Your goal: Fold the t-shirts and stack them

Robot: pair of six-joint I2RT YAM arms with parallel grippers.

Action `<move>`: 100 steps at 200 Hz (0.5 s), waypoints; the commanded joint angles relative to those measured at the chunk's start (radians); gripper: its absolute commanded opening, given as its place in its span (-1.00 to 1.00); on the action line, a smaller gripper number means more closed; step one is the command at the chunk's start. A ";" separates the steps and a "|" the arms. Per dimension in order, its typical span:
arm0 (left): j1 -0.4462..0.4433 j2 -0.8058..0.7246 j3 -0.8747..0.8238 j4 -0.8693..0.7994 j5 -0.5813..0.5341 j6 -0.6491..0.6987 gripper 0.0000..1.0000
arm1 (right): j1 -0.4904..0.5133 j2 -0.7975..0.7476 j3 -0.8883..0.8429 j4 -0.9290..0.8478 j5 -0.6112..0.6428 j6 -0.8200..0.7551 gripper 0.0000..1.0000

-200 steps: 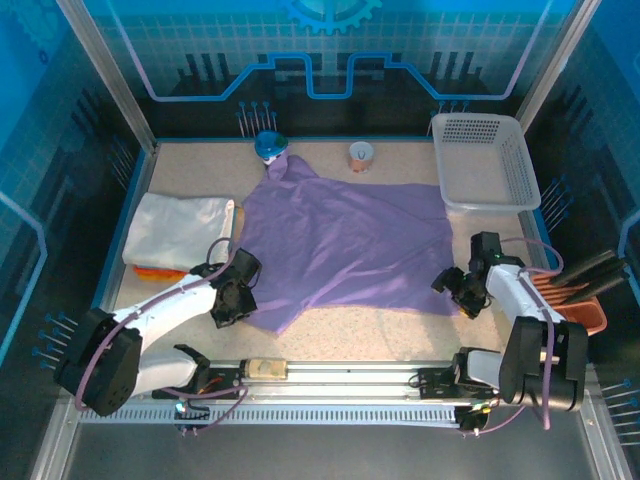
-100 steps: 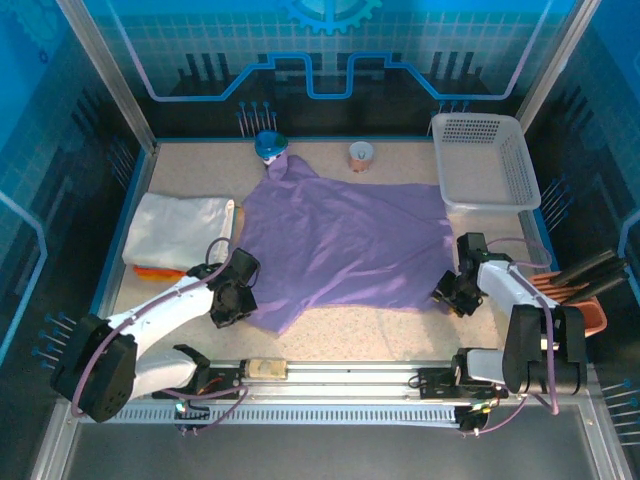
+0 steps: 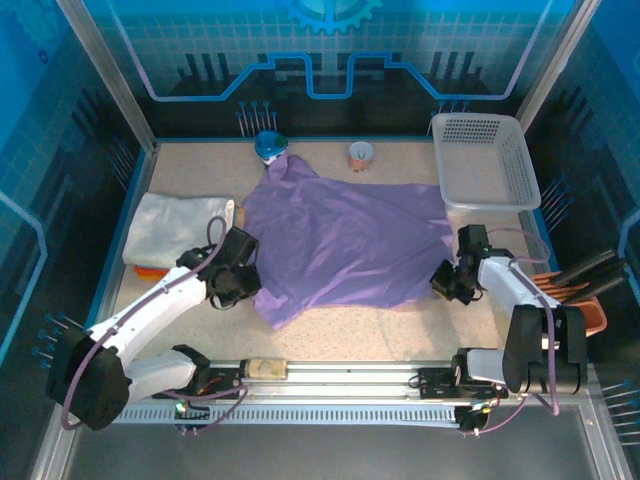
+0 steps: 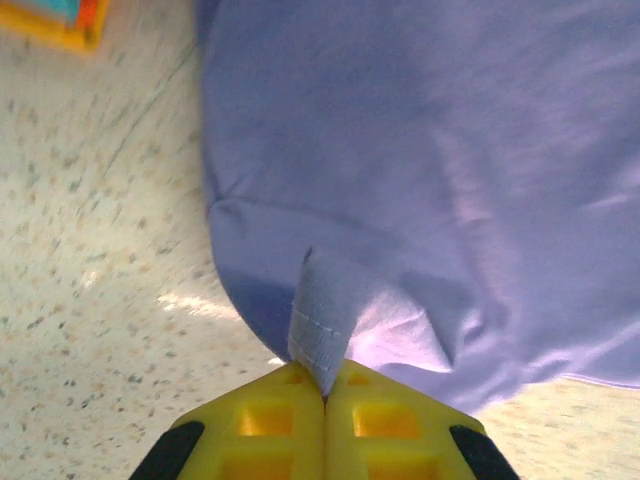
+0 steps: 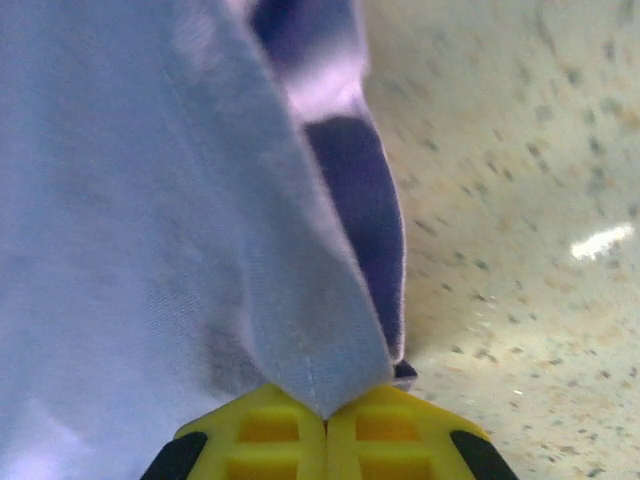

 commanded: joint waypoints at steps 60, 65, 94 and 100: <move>0.157 0.164 0.761 -0.214 -0.026 0.338 -1.00 | 0.028 -0.100 0.450 0.046 -0.099 -0.128 -1.00; 0.157 0.176 0.827 -0.231 -0.034 0.353 -1.00 | 0.032 -0.106 0.479 0.048 -0.106 -0.139 -1.00; 0.158 0.193 1.099 -0.284 -0.045 0.406 -1.00 | 0.045 -0.178 0.611 0.063 -0.121 -0.186 -1.00; 0.157 0.185 1.132 -0.282 -0.035 0.416 -1.00 | 0.049 -0.197 0.633 0.062 -0.121 -0.194 -1.00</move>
